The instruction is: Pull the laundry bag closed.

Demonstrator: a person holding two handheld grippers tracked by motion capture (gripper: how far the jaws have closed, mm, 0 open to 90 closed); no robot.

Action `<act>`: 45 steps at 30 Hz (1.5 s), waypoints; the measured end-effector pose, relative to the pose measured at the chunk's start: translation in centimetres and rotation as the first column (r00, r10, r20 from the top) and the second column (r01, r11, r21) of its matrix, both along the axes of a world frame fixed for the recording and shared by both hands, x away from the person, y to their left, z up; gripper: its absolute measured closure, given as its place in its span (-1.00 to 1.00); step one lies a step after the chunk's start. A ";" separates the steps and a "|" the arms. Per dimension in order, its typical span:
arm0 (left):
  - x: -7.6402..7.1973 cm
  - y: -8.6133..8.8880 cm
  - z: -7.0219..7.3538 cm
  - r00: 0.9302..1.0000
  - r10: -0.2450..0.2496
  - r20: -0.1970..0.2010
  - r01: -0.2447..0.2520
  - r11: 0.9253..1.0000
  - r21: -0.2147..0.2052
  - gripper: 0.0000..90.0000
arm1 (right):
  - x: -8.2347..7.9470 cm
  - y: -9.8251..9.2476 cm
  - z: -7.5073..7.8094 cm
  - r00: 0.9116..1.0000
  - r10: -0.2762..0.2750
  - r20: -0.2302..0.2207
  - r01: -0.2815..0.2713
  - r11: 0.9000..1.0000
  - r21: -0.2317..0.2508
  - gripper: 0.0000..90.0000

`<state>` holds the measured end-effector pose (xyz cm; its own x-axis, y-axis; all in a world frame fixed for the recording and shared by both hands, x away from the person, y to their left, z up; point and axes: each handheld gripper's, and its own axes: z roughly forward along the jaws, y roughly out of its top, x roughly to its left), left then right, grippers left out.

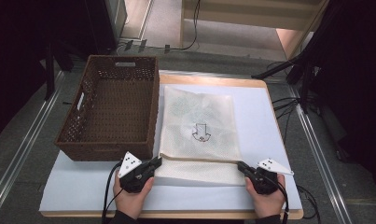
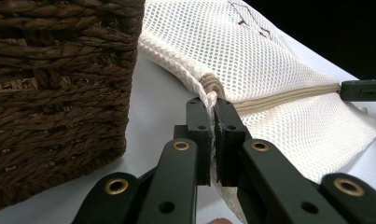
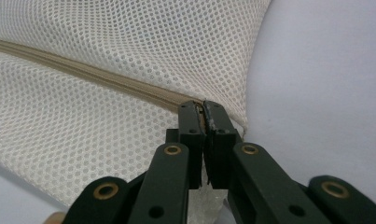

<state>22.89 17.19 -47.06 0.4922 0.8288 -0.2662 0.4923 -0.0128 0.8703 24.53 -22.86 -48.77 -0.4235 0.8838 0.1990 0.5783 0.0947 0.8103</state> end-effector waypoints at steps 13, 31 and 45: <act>0.1 -0.2 0.0 1.000 -0.028 -0.013 0.029 1.000 0.012 0.89 | 0.3 -1.0 -0.1 0.999 0.050 -0.007 -0.049 0.997 0.066 0.71; -0.6 0.5 0.7 0.996 -0.080 0.025 0.080 0.997 0.002 -0.48 | 0.4 -0.3 0.4 0.998 0.036 0.042 -0.035 0.999 -0.034 -0.69; -1.2 1.7 1.0 0.992 -0.109 0.057 0.108 0.994 0.014 -0.98 | 0.9 -2.3 0.9 0.998 -0.003 0.069 0.004 1.000 -0.019 -0.85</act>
